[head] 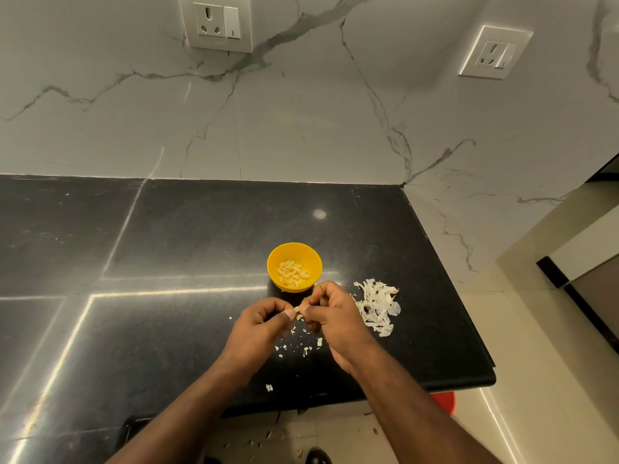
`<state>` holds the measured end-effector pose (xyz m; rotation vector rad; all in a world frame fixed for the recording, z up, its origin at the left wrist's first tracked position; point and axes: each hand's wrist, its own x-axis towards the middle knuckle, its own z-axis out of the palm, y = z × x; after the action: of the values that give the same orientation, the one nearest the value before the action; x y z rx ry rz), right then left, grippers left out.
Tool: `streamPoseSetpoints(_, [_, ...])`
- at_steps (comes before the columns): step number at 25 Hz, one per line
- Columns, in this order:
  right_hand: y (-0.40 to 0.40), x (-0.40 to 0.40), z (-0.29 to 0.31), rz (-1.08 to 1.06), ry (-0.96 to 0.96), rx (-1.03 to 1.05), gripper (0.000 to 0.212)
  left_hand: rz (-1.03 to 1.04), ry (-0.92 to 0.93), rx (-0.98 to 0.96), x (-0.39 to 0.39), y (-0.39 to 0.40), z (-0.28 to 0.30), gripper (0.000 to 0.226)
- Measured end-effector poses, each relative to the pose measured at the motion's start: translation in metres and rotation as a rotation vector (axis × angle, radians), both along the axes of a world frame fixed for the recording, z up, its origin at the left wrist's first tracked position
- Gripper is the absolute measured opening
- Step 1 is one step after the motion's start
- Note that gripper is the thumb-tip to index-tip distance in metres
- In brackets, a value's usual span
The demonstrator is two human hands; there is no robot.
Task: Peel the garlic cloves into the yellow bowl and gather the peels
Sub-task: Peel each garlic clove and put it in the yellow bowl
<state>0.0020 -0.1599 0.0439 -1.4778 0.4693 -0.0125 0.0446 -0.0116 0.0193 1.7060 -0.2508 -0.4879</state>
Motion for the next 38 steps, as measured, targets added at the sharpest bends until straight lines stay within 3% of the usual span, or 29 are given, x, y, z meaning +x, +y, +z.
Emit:
streamPoseSetpoints(12, [-0.010, -0.005, -0.003, 0.143, -0.156, -0.370, 0.020, 0.040, 0.226, -0.054, 0.005, -0.002, 0.003, 0.018])
streamPoseSetpoints(21, [-0.011, -0.004, -0.006, 0.072, -0.146, -0.315, 0.023, -0.033, 0.314, -0.122, 0.010, 0.001, 0.004, 0.012])
streamPoseSetpoints(26, [-0.011, -0.003, -0.008, 0.077, -0.164, -0.326, 0.024, -0.068, 0.383, -0.128, 0.011, 0.000, 0.009, 0.021])
streamPoseSetpoints(31, [-0.008, -0.003, -0.008, 0.053, -0.199, -0.367, 0.020, -0.041, 0.724, -0.309, 0.006, -0.001, 0.014, 0.019])
streamPoseSetpoints(33, [-0.009, -0.003, -0.008, 0.041, -0.181, -0.331, 0.020, -0.024, 0.626, -0.274, 0.004, -0.003, 0.011, 0.022])
streamPoseSetpoints(38, [-0.011, -0.003, -0.008, -0.003, -0.136, -0.224, 0.020, -0.045, 0.030, 0.057, 0.003, -0.003, 0.007, 0.019])
